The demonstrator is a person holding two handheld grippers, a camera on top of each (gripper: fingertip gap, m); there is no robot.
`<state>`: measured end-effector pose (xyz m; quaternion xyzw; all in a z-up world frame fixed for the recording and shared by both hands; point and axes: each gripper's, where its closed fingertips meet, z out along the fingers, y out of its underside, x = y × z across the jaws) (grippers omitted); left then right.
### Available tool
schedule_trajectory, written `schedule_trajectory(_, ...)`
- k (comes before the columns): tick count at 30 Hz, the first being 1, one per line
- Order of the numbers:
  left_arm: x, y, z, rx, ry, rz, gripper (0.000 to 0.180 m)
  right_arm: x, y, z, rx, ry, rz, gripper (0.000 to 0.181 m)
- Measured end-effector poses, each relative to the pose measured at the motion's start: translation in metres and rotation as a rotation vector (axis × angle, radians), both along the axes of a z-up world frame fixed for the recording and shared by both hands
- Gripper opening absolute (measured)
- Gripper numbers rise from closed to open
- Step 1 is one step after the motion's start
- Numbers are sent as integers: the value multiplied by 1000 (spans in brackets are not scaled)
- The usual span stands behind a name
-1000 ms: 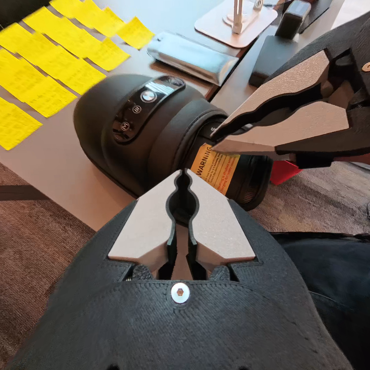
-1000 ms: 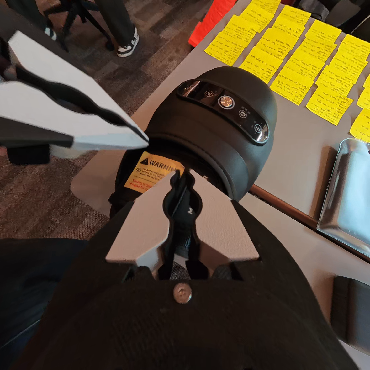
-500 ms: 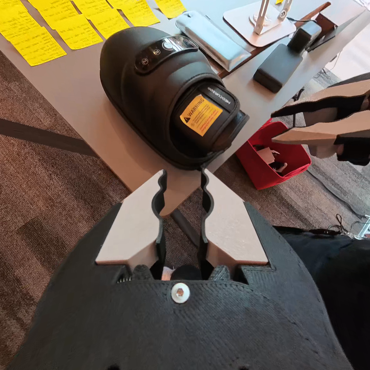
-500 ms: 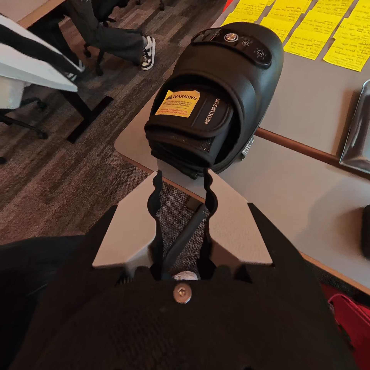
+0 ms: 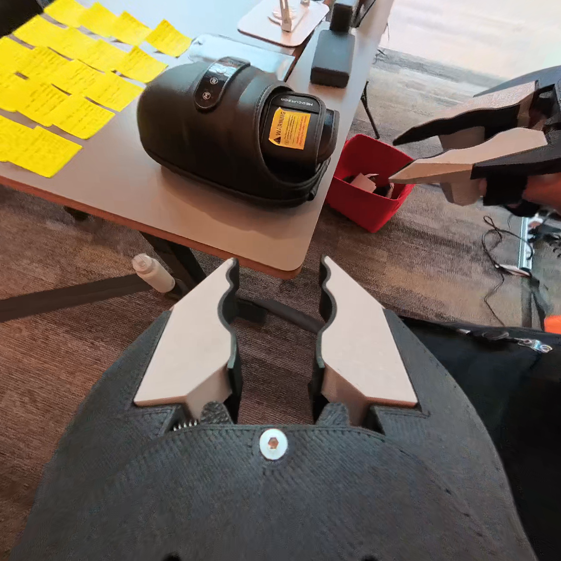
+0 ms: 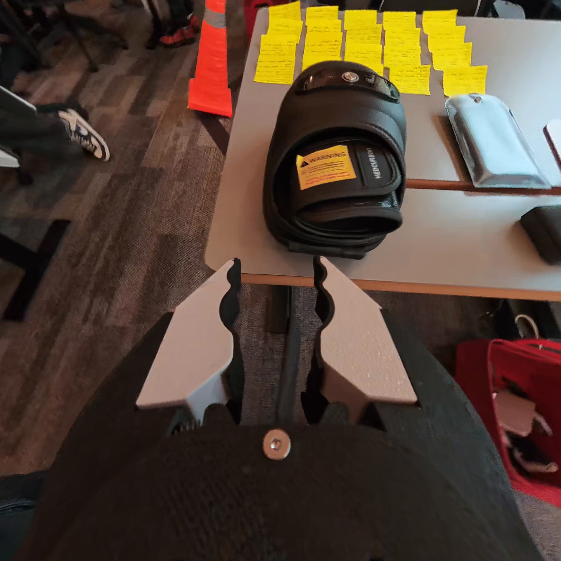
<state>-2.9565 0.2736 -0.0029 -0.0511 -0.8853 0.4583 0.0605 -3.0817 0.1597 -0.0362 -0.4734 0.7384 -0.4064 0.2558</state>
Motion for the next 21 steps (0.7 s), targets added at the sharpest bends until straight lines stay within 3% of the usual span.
schedule_trajectory(9, 35, -13, 24, -60, 13, -199, 61, 15, 35, 34, -124, 9, -214, 50)
schedule_trajectory(21, 141, -51, 17, 5, 47, -277, 66, 107, 22, 16, -53, -22, -372, 58)
